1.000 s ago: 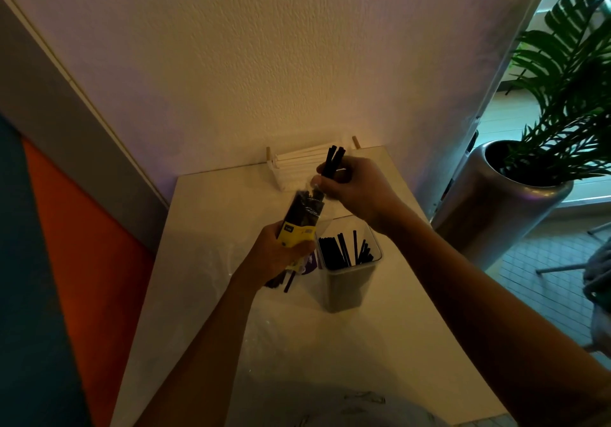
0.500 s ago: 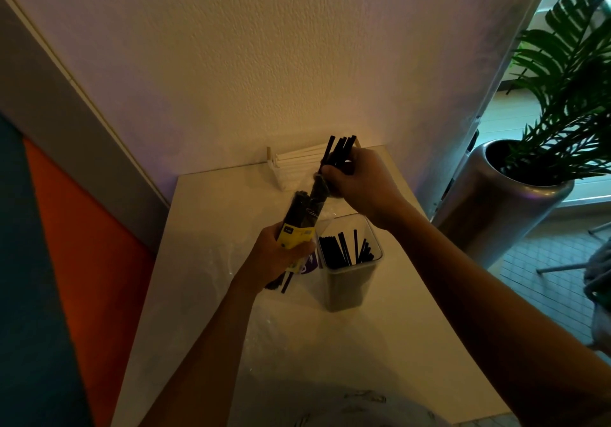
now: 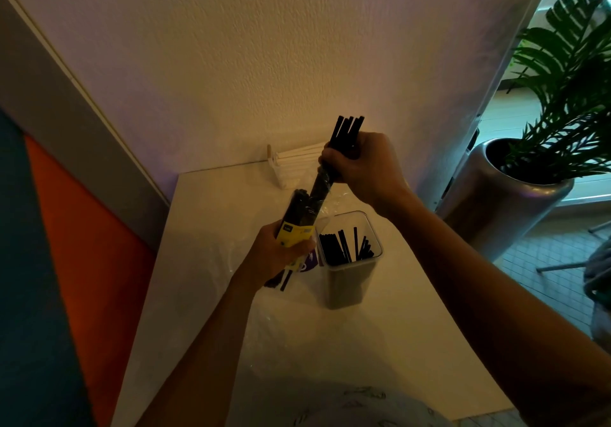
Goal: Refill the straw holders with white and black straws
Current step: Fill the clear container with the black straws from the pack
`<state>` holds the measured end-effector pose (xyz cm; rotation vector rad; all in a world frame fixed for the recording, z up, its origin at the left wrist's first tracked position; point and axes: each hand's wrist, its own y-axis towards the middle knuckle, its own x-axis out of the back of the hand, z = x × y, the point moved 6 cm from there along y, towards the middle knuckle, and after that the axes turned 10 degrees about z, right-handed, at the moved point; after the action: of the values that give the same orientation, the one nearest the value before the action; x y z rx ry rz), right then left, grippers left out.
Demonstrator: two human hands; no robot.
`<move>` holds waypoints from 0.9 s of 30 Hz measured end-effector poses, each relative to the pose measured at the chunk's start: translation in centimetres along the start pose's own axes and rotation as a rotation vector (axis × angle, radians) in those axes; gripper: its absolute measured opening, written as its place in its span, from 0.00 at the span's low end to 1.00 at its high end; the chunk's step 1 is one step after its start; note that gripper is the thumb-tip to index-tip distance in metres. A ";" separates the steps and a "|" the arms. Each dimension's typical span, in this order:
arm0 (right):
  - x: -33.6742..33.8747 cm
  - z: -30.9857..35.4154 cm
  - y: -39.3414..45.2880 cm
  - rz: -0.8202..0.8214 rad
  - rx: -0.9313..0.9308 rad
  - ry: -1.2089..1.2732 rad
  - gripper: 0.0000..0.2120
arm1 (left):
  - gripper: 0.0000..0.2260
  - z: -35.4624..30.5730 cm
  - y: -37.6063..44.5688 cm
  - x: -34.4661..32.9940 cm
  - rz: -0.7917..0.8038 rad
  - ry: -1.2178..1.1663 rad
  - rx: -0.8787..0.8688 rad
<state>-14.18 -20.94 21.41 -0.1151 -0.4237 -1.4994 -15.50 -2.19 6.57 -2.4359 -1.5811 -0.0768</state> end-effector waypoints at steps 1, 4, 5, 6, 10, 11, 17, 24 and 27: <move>0.4 0.3 0.1 -0.016 0.008 -0.008 0.03 | 0.14 0.1 0.0 0.0 -0.002 -0.003 0.002; 1.5 1.5 0.5 -0.076 0.042 -0.066 0.05 | 0.13 0.3 -0.3 0.2 -0.033 -0.011 0.015; 2.0 2.0 0.6 -0.101 0.060 -0.090 0.07 | 0.13 0.4 -0.3 0.3 -0.048 -0.017 0.017; 2.5 2.6 0.7 -0.126 0.080 -0.115 0.08 | 0.13 0.6 -0.4 0.4 -0.063 -0.021 0.021; 4.3 5.6 0.7 -0.219 0.190 -0.220 0.08 | 0.13 1.3 -0.5 1.0 -0.140 -0.005 0.035; 4.6 6.2 0.7 -0.241 0.213 -0.247 0.08 | 0.12 1.5 -0.5 1.1 -0.156 -0.002 0.036; 5.6 6.1 0.9 -0.165 0.178 -0.386 0.09 | 0.11 2.8 -0.6 2.1 -0.260 -0.008 0.090; 1.5 -1.6 -0.2 0.094 -0.020 -0.494 0.08 | 0.12 2.6 -0.6 2.5 -0.270 -0.035 0.105; -0.3 -4.3 -1.4 0.171 -0.092 -0.519 0.06 | 0.11 1.9 -0.5 2.3 -0.249 -0.035 0.084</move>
<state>-14.68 -22.19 17.06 -0.6074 -0.7399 -1.3092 -15.18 0.46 5.18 -2.1781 -1.8566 -0.0098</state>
